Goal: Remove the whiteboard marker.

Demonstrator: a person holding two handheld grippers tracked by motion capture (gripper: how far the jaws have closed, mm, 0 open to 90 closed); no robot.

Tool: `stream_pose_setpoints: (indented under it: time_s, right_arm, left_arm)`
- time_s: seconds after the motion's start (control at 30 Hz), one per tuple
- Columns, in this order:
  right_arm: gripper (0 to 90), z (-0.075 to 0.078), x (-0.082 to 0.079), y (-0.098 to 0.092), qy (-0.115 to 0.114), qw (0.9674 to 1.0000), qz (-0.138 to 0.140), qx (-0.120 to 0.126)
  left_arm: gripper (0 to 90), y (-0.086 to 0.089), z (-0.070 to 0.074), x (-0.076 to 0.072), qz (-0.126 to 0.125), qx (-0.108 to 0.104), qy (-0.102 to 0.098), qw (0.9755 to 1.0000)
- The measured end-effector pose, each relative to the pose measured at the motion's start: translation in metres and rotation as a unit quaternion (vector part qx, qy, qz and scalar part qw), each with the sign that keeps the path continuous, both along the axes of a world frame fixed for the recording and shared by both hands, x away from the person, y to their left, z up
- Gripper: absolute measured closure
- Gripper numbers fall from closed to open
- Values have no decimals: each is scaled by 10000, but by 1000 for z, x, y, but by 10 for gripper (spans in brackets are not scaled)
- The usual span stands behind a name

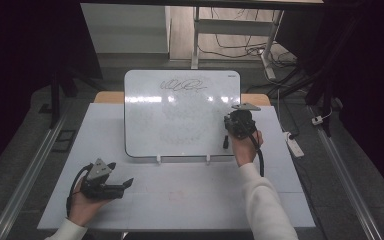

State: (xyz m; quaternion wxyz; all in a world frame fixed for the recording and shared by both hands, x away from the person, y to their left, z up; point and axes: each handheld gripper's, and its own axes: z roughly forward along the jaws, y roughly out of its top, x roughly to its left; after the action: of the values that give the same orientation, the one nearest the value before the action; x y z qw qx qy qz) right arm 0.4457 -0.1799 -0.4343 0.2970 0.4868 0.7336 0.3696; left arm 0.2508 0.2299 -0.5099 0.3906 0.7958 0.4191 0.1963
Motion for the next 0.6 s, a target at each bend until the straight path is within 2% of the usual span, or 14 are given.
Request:
stream_pose_setpoints:
  time_s: [0.1, 0.23, 0.4, 0.6]
  right_arm:
    - [749, 0, 1, 1, 32, 10000, -31, 81]
    - [783, -1, 1, 3, 103, 9993, 40, 347]
    - [808, -2, -1, 8, 18, 9997, 127, 196]
    - [810, -3, -4, 6, -86, 9994, 215, 242]
  left_arm:
    - [163, 0, 0, 0, -2, -1, -5, 10000]
    - [163, 0, 0, -1, -13, 12, -14, 10000]
    - [163, 0, 1, -1, -3, -2, -17, 10000]
    - [163, 0, 0, -1, 0, 5, -14, 10000]
